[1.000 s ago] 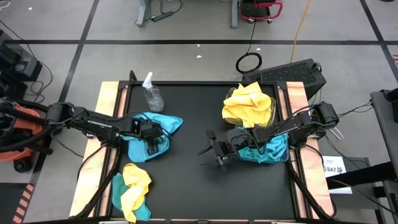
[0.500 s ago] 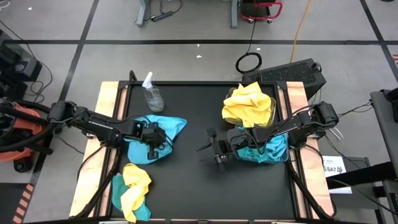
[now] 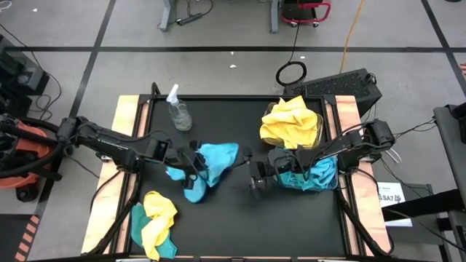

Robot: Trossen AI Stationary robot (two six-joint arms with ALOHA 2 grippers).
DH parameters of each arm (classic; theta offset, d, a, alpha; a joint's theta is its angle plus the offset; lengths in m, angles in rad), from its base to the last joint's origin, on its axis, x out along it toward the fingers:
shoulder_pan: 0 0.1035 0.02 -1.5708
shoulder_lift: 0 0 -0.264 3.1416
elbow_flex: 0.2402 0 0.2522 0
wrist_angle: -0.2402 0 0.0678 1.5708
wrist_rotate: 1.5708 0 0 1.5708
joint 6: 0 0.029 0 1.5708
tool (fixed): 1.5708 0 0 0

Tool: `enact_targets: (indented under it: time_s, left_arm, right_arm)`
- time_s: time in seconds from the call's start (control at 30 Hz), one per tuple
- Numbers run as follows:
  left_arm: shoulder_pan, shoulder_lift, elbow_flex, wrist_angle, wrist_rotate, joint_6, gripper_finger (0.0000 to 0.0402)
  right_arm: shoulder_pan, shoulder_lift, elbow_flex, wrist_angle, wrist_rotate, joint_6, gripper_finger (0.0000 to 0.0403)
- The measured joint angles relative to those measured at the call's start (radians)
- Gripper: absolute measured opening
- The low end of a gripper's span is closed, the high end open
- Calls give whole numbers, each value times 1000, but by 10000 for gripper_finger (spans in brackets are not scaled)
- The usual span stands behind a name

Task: Sort microfiber towel by color & place in baskets
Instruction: Put the blue microfiber towel into the bottom transparent bin

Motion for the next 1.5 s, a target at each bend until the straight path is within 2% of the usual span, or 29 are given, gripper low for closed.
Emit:
enact_targets:
  time_s: [0.33, 0.43, 0.53, 0.73, 0.93, 1.03, 1.13, 1.43, 1.5]
  left_arm:
    - [-103, 0, 128, 91, -9, 180, 1]
    - [-124, 3, 149, 120, 9, 221, 0]
    - [-142, 5, 152, 159, 9, 273, 0]
    - [-155, 5, 153, 251, 11, 361, 0]
    - [-155, 5, 153, 276, 25, 385, 0]
    - [-167, 5, 154, 279, 34, 384, 0]
    - [-185, 5, 154, 279, 36, 384, 0]
    - [-208, 5, 154, 281, 11, 384, 13]
    - [-208, 5, 154, 281, 8, 383, 20]
  right_arm:
    - [-51, 148, 0, 150, 10, 89, 313]
    - [-62, 181, 0, 247, 8, 105, 313]
    - [-63, 198, 6, 314, -33, 101, 313]
    - [-63, 252, 103, 179, -180, 127, 313]
    - [-50, 326, 201, 102, -185, 123, 306]
    - [-50, 340, 225, 103, -185, 118, 280]
    - [-50, 339, 229, 105, -185, 95, 236]
    - [-51, 338, 229, 91, -187, 48, 46]
    - [-51, 338, 229, 88, -186, 27, 14]
